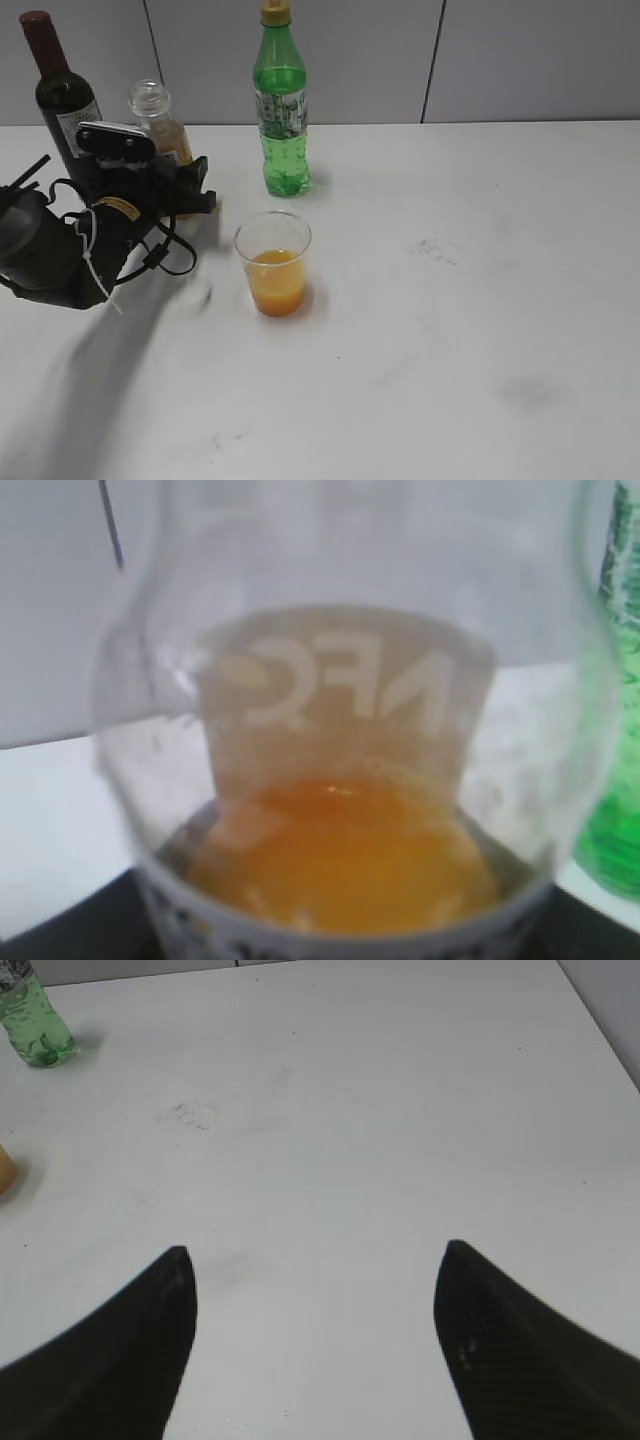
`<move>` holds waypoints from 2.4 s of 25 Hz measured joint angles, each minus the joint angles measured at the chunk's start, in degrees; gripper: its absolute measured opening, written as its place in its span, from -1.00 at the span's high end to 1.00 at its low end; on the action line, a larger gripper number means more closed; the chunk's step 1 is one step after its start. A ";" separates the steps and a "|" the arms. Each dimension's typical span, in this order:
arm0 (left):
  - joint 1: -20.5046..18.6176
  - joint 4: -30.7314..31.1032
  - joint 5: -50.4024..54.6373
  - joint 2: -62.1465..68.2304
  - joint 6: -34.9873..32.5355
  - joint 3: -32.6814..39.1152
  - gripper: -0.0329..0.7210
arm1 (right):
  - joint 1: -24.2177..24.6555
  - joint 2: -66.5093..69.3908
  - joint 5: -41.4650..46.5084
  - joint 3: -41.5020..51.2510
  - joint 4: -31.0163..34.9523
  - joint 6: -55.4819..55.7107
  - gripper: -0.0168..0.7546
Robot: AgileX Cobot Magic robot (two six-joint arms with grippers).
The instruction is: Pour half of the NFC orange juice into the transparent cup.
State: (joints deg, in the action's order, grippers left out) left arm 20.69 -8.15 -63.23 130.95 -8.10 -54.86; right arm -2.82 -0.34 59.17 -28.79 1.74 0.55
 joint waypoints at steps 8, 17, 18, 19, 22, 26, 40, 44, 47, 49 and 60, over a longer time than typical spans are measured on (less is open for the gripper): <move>0.00 2.28 -0.02 0.00 0.00 -0.02 -0.46 | 0.00 0.00 0.00 0.00 0.00 0.00 -0.52; 0.00 2.46 1.16 -0.06 0.00 -0.14 -0.83 | 0.00 0.00 0.00 0.00 0.00 0.00 -0.52; 0.00 2.51 0.65 -0.12 0.00 -0.14 -0.83 | 0.00 0.00 0.00 0.00 0.00 0.00 -0.52; 0.00 2.58 0.10 -0.18 0.00 0.00 -0.83 | 0.00 0.00 0.00 0.00 0.00 0.00 -0.52; 0.00 2.62 -0.62 -1.63 0.00 1.84 -0.83 | 0.00 0.00 0.00 0.00 0.00 0.00 -0.52; 0.00 3.03 -1.20 -4.96 0.00 5.97 -0.83 | 0.00 0.00 0.00 0.00 0.00 0.00 -0.52; 0.00 3.54 0.14 -21.33 0.00 24.10 -0.80 | 0.00 0.00 0.00 0.00 0.00 0.00 -0.52; 0.00 1.89 13.65 -28.81 0.00 24.31 -0.78 | 0.00 0.00 0.00 0.00 0.00 0.00 -0.52; -0.29 -1.46 24.33 -34.41 0.00 24.37 -0.76 | 0.00 0.00 0.00 0.00 0.00 0.00 -0.52; -1.35 -2.42 32.54 -38.40 0.00 23.87 -0.76 | 0.00 0.00 0.00 0.00 0.00 0.00 -0.52; -9.30 -1.02 94.75 -48.88 0.00 4.62 -0.66 | 0.00 0.00 0.00 0.00 0.00 0.00 -0.52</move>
State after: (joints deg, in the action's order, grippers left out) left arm 11.39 -9.17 31.52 82.07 -8.10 -50.24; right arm -2.82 -0.34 59.17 -28.79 1.74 0.55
